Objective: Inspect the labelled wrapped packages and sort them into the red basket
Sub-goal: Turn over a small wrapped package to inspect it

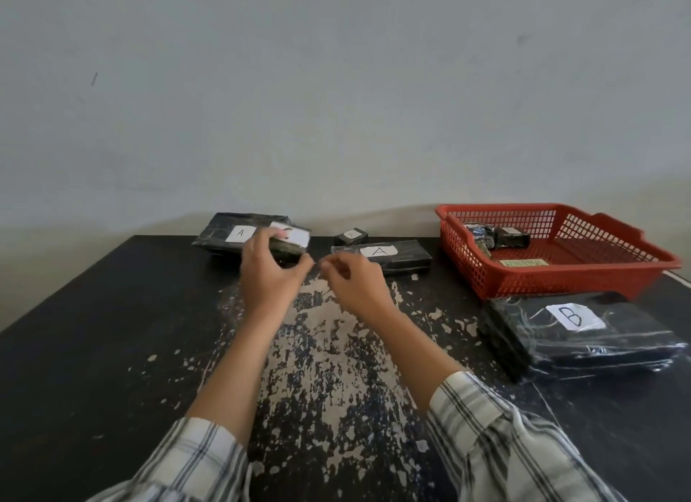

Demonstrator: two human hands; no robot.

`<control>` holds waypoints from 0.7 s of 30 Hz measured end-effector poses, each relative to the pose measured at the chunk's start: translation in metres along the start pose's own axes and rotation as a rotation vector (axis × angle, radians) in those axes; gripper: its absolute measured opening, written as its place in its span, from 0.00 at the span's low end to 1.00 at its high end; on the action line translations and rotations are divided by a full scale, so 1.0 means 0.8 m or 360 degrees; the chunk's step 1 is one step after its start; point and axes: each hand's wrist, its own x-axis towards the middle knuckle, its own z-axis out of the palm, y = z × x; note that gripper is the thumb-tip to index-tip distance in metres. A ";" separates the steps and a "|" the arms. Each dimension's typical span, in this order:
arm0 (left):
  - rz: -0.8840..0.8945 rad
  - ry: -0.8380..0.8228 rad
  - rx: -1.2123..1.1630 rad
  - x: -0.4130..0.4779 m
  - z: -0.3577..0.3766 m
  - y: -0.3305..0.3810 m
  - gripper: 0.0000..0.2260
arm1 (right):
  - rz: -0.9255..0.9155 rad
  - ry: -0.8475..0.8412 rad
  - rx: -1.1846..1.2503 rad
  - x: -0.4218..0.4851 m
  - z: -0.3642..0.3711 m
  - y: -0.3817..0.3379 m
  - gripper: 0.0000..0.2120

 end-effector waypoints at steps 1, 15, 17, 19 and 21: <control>0.0089 0.0013 -0.0051 -0.001 0.007 0.014 0.21 | 0.0017 0.0053 0.0127 0.001 -0.008 -0.006 0.12; 0.0214 -0.0358 -0.1051 -0.004 0.033 0.161 0.19 | -0.0068 0.0455 0.1136 -0.004 -0.156 -0.030 0.12; 0.0116 -0.0413 -0.1143 -0.003 0.029 0.169 0.20 | -0.0119 0.0452 0.1105 -0.006 -0.166 -0.031 0.12; 0.0081 -0.0473 -0.1205 -0.001 0.025 0.172 0.20 | -0.0131 0.0454 0.1080 -0.009 -0.172 -0.033 0.13; 0.0054 -0.0491 -0.1240 0.000 0.022 0.173 0.21 | -0.0135 0.0440 0.1061 -0.013 -0.176 -0.036 0.13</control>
